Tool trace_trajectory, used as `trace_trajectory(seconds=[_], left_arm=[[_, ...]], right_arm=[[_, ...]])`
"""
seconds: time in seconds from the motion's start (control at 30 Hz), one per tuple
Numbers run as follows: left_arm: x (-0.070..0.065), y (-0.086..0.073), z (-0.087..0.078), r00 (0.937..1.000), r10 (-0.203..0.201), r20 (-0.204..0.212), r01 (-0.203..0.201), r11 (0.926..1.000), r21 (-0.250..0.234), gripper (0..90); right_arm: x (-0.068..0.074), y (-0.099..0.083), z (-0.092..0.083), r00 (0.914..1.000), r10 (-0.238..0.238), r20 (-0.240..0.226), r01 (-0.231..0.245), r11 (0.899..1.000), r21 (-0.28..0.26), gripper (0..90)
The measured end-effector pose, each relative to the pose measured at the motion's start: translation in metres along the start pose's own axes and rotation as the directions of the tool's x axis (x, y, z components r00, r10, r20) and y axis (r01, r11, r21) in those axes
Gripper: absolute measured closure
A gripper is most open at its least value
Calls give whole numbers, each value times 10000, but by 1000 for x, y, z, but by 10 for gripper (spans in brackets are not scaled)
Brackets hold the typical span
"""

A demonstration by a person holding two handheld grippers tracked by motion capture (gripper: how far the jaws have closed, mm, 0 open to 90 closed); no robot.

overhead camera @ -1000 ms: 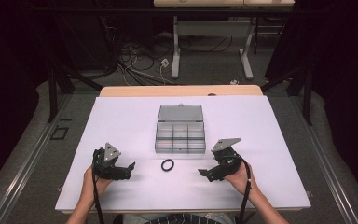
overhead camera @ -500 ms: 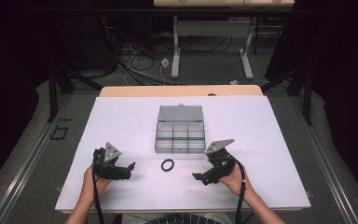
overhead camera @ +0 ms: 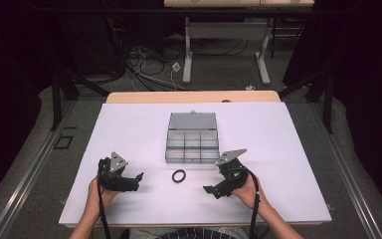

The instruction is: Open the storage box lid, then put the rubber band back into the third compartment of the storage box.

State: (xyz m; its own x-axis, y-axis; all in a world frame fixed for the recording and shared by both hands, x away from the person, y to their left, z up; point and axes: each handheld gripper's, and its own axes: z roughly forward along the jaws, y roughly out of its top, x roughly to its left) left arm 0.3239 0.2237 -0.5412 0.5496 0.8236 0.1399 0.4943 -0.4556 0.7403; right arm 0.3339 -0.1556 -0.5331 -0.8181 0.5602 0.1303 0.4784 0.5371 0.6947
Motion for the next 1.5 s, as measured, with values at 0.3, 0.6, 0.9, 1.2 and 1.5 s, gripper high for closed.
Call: trace_trajectory(seconds=[0.3, 0.6, 0.9, 1.2, 1.5], left_arm=[[0, -1, 2, 10000, 57, 18, -57, 9999, 95, 16], [0, -1, 2, 10000, 50, -27, -49, 9999, 131, 15], [0, 0, 3, 9999, 143, -59, -143, 9998, 126, 14], [-1, -1, 2, 9999, 114, -83, -113, 9999, 118, 10], [-3, 0, 3, 10000, 76, -6, -76, 9998, 174, 6]], right_arm=[[3, 4, 3, 10000, 24, 93, -25, 9999, 121, 0], [10, 9, 15, 9994, -306, -140, 309, 9994, 181, 0], [18, 14, 25, 9985, -442, -320, 447, 9989, 151, 0], [22, 25, 37, 9978, -429, -507, 438, 9989, 155, 0], [26, 33, 50, 9981, -426, -439, 436, 9988, 231, 10]])
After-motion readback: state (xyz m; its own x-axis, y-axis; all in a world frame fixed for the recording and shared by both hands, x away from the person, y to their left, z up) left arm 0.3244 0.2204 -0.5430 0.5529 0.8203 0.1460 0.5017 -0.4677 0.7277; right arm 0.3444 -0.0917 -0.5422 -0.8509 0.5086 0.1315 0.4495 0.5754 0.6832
